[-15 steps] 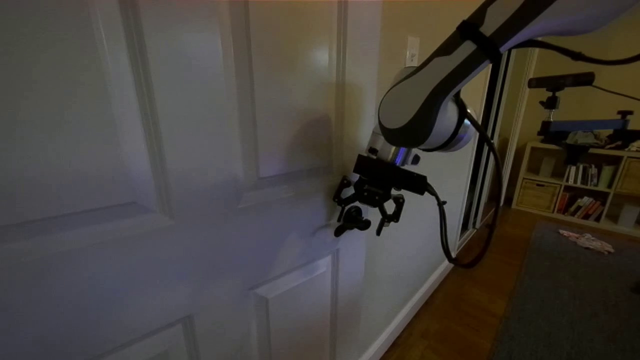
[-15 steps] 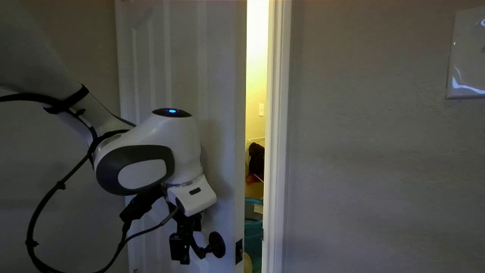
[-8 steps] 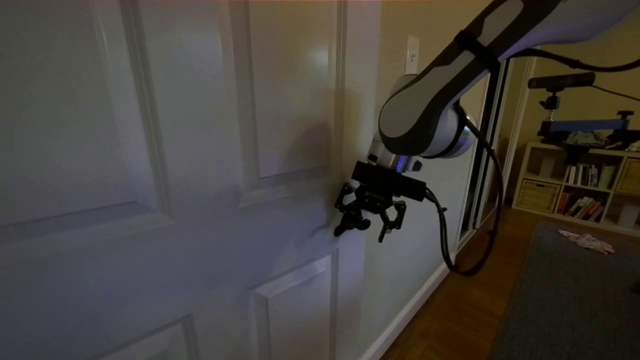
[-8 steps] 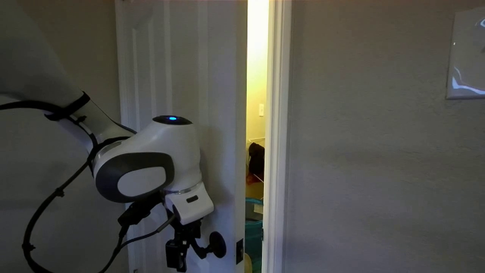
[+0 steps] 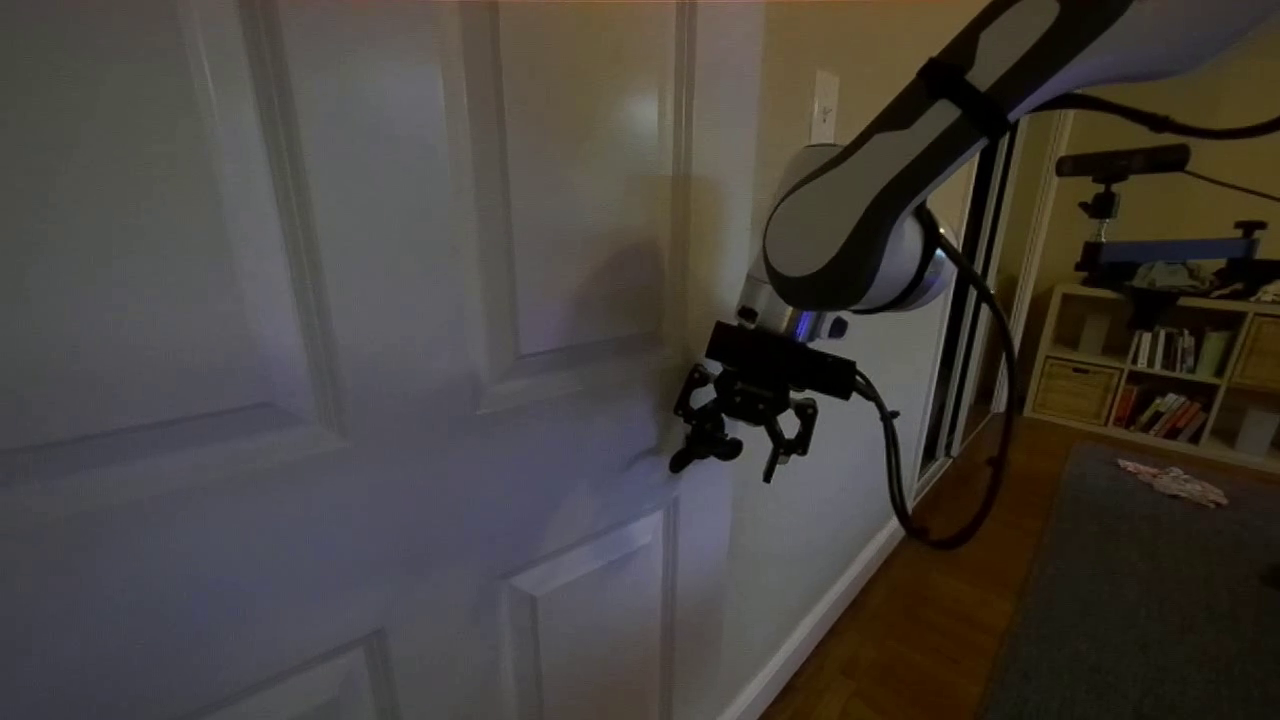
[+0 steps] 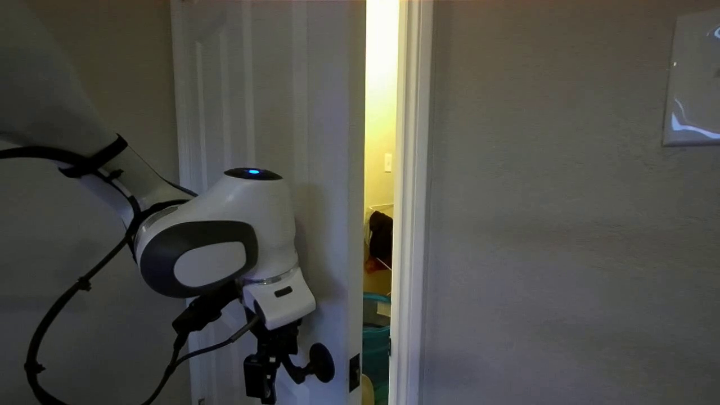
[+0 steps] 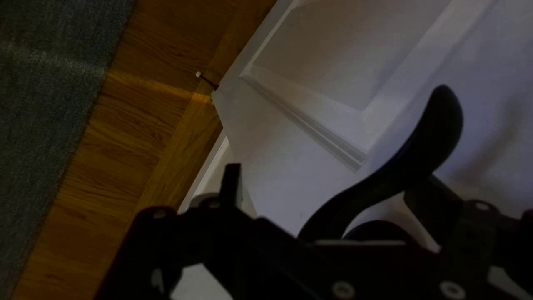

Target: Open the door

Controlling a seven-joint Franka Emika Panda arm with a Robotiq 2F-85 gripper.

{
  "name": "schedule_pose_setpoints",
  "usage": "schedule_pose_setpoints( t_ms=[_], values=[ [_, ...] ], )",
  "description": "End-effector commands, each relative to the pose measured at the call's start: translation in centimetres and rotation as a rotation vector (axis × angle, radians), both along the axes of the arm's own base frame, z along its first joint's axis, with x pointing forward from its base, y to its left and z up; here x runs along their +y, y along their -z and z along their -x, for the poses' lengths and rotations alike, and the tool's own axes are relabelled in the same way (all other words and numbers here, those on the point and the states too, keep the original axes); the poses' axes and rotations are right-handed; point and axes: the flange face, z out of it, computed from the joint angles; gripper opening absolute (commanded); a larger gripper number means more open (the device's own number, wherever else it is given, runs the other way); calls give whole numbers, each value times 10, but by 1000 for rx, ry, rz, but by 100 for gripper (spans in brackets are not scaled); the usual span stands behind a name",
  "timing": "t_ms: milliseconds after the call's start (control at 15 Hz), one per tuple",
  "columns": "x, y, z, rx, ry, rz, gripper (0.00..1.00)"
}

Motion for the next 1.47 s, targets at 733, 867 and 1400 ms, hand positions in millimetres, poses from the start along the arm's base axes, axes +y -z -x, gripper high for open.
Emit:
schedule_pose_setpoints(
  t_ms=[733, 867, 1400],
  values=[
    [32, -47, 75, 123, -64, -67, 100],
    [35, -54, 81, 123, -61, -45, 100],
    [39, -38, 53, 85, -33, -34, 100]
  ],
)
